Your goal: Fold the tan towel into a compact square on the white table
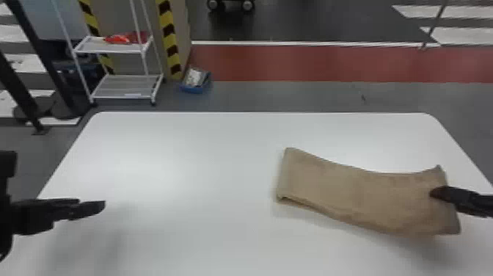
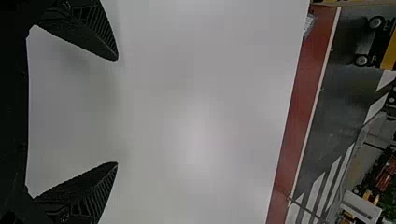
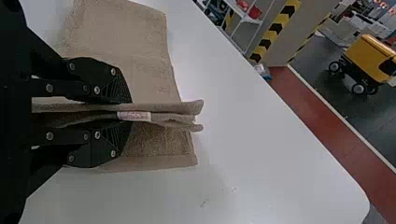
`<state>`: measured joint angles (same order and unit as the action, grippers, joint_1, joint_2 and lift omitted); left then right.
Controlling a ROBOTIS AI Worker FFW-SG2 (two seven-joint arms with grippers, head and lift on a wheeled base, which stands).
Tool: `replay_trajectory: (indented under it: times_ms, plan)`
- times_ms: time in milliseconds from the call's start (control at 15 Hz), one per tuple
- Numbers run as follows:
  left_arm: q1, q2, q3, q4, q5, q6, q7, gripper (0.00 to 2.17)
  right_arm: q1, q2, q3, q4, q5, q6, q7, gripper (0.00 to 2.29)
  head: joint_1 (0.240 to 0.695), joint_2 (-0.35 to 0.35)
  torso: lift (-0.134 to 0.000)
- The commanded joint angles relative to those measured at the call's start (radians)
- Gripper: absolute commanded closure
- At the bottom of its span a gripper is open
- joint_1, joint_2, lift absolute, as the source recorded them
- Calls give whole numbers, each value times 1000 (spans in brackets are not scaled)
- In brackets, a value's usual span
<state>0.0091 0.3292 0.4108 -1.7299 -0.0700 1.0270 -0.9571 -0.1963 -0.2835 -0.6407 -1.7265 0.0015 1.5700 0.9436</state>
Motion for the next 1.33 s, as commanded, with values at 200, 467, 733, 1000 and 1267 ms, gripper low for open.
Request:
replay_trajectory:
  times_ms: [200,467,733,1000,1267]
  plan:
    - [5,-12,-17,-11,-10,6,-5,87,17,-2,13,7,64,2,-2,448,695,-43,-123]
    - [8,-12,-18,-11,-11,6,-5,87,21,-10,44,44,137,0,-6,329,695,-62,-123]
    - [8,-12,-18,-16,-11,6,-9,87,-14,-3,87,104,189,-43,-22,340,695,-71,-123]
    - [8,-2,-14,-14,-11,3,-12,87,-61,4,107,150,212,-52,-32,549,695,-65,-123]
    - [8,-1,-10,-5,-11,-9,-11,87,-74,7,128,159,218,-52,-34,768,695,-51,-123]
